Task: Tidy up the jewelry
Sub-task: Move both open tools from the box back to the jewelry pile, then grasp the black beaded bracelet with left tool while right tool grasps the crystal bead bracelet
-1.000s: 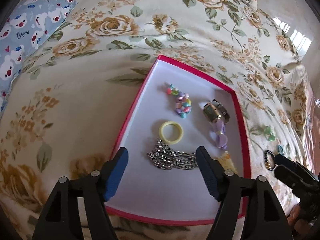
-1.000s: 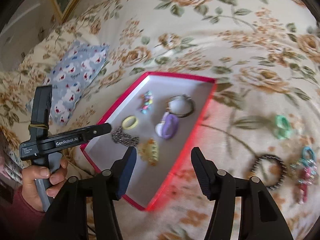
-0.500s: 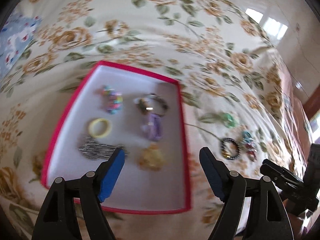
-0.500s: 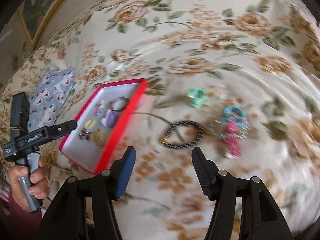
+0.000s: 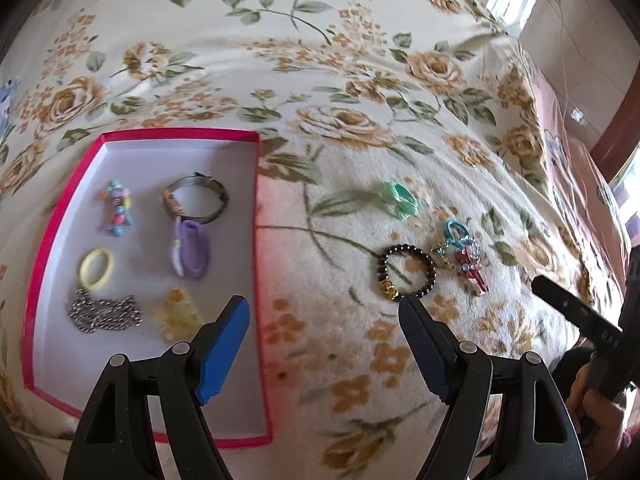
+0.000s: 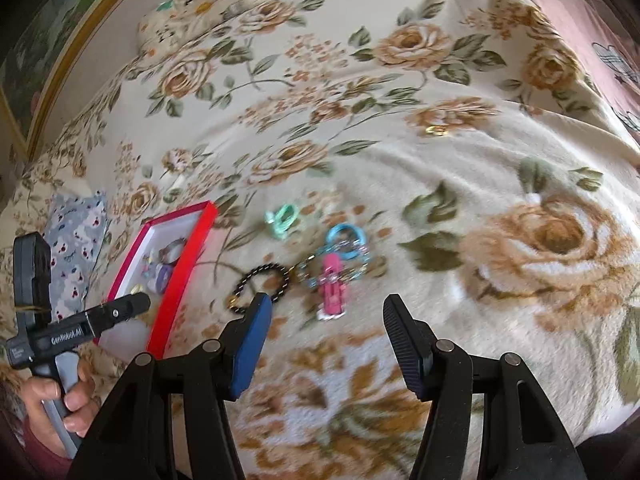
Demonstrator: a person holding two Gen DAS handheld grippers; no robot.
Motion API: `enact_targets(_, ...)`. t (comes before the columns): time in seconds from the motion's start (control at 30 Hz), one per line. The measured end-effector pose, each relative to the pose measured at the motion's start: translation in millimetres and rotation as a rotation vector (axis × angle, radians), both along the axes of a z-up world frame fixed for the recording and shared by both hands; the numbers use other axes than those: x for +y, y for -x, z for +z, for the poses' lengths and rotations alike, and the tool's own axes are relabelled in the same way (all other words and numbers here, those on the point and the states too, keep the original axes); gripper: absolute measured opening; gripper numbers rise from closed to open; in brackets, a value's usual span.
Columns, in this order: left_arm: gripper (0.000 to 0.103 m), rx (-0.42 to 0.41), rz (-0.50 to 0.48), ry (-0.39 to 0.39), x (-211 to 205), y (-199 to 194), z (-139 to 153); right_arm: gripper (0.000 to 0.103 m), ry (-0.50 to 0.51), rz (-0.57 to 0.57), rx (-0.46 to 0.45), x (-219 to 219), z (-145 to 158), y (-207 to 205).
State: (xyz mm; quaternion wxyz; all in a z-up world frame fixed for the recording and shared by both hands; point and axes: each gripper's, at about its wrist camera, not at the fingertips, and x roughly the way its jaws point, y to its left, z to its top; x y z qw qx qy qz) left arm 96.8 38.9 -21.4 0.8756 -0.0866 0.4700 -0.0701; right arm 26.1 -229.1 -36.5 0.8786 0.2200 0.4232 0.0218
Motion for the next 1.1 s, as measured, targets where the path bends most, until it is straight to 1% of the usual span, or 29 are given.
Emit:
enact_targets(0.13,0.077,0.011,-0.019,-0.017,-12,-13,-3,0.058,-0.005,-0.027,0.006,-10,-6,-5)
enact_targets(0.2,0.077,0.015,-0.027,-0.026,-18,-18,-5,0.05,-0.012,-0.034,0.016,-14,-10,-9)
enact_targets(0.27,0.077,0.019,-0.036,-0.036,-24,-25,-8,0.047,-0.014,-0.036,0.032,-16,-14,-14)
enact_targets(0.47,0.077,0.04,-0.06,-0.057,-35,-44,-19,0.045,-0.04,-0.037,0.055,-19,-23,-29)
enact_targets(0.73,0.076,0.071,-0.086,-0.065,-47,-62,-35,0.045,-0.023,-0.002,0.07,-11,-27,-50)
enact_targets(0.93,0.075,0.079,-0.123,-0.083,-58,-75,-45,0.044,0.0,0.02,0.106,-8,-35,-67)
enact_targets(0.97,0.075,0.081,-0.125,-0.083,-59,-76,-46,0.043,0.011,0.023,0.118,-7,-39,-69)
enact_targets(1.03,0.071,0.083,-0.138,-0.089,-62,-80,-50,0.038,0.024,0.028,0.138,-6,-45,-73)
enact_targets(1.07,0.065,0.087,-0.149,-0.095,-66,-82,-53,0.032,0.028,0.028,0.154,-6,-50,-75)
enact_targets(1.1,0.058,0.096,-0.162,-0.098,-69,-84,-57,0.03,0.028,0.03,0.17,-5,-55,-77)
